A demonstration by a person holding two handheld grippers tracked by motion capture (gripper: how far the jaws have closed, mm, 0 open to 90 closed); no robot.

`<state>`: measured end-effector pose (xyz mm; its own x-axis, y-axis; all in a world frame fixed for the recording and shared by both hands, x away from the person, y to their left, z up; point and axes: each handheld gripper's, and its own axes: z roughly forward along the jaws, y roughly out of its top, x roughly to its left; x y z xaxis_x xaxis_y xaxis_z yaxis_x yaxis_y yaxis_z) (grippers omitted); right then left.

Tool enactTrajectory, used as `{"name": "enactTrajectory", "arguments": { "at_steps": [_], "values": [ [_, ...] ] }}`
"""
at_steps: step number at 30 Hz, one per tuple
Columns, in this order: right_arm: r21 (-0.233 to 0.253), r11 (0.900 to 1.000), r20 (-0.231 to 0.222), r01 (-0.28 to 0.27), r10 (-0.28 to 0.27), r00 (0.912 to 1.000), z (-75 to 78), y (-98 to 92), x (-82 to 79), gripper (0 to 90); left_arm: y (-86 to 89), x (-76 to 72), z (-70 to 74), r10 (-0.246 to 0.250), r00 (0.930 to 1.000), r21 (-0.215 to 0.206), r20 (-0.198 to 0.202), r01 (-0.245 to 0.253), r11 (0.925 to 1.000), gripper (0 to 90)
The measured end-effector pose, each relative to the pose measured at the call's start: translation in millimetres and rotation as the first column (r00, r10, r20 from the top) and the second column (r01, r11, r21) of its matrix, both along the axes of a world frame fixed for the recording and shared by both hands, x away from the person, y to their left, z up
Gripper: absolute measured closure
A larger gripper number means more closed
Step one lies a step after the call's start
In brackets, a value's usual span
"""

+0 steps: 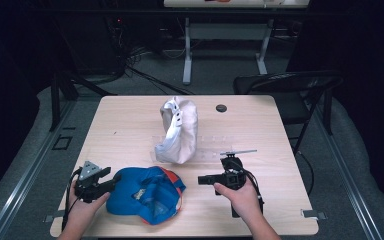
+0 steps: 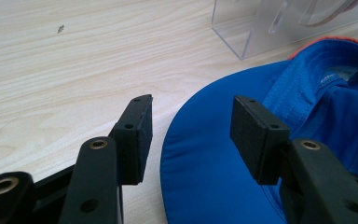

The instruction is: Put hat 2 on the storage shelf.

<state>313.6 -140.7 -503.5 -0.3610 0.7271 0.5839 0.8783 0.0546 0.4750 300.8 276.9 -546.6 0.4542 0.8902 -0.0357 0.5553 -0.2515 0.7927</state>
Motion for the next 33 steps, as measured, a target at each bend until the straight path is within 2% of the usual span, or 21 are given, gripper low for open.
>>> {"name": "enactTrajectory", "arguments": {
  "at_steps": [4, 6, 8, 10, 12, 14, 15, 22, 25, 30, 31, 33],
  "values": [
    [0.0, 1.0, -0.041, -0.022, 0.022, 0.9989, -18.6, 12.0, -3.5, 59.7, -1.3, -0.3, -0.6, -0.006, 1.0, 0.003, 0.002, 0.006, 1.0, 49.4],
    [-0.013, 1.0, -0.049, -0.017, 0.016, 0.9987, -24.4, 16.4, -4.8, 60.8, -1.5, -0.4, -0.8, -0.005, 1.0, 0.002, 0.0, 0.005, 1.0, 49.3],
    [-0.005, 0.999, -0.052, -0.043, 0.043, 0.9977, -31.0, 19.8, -5.1, 63.1, -1.5, 0.0, -1.6, -0.006, 1.0, 0.004, -0.002, 0.006, 1.0, 49.3],
    [-0.005, 0.999, -0.051, -0.046, 0.046, 0.9976, -33.5, 21.6, -5.4, 64.5, -1.3, 0.2, -1.7, -0.008, 1.0, 0.006, -0.003, 0.008, 0.9999, 49.3],
    [0.003, 0.998, -0.072, -0.066, 0.066, 0.9953, -42.1, 29.0, -6.8, 65.4, -1.3, 0.4, -2.1, -0.008, 1.0, 0.005, -0.006, 0.008, 1.0, 49.3],
    [-0.006, 0.997, -0.078, -0.077, 0.076, 0.994, -43.2, 30.0, -7.0, 65.4, -1.3, 0.4, -2.2, -0.006, 1.0, 0.003, -0.007, 0.006, 1.0, 49.3],
    [0.009, 0.997, -0.082, -0.079, 0.079, 0.9935, -48.3, 36.0, -8.3, 65.2, -1.2, 0.4, -2.3, -0.005, 1.0, 0.001, -0.007, 0.005, 1.0, 49.2],
    [0.016, 0.995, -0.086, -0.1, 0.101, 0.9911, -55.7, 48.9, -9.9, 63.4, -1.8, 0.5, -2.7, -0.008, 0.9999, 0.007, -0.008, 0.008, 0.9999, 49.3],
    [0.006, 0.993, -0.092, -0.117, 0.117, 0.9889, -60.2, 57.0, -8.7, 63.4, -2.3, 0.6, -2.9, -0.008, 0.9999, 0.005, -0.007, 0.008, 1.0, 49.2],
    [0.011, 0.994, -0.092, -0.11, 0.111, 0.9896, -64.5, 64.3, -7.0, 63.4, -1.8, 0.8, -3.1, -0.007, 0.9999, 0.006, -0.009, 0.007, 1.0, 49.3],
    [-0.009, 0.992, -0.09, -0.123, 0.122, 0.9884, -65.7, 66.1, -5.7, 65.3, -1.7, 0.8, -3.2, -0.006, 0.9999, 0.005, -0.009, 0.006, 1.0, 49.3],
    [0.003, 0.993, -0.096, -0.116, 0.116, 0.9886, -67.4, 67.7, -5.2, 71.4, -1.6, 0.7, -3.2, -0.006, 0.9999, 0.004, -0.009, 0.006, 1.0, 49.3]
  ]
}}
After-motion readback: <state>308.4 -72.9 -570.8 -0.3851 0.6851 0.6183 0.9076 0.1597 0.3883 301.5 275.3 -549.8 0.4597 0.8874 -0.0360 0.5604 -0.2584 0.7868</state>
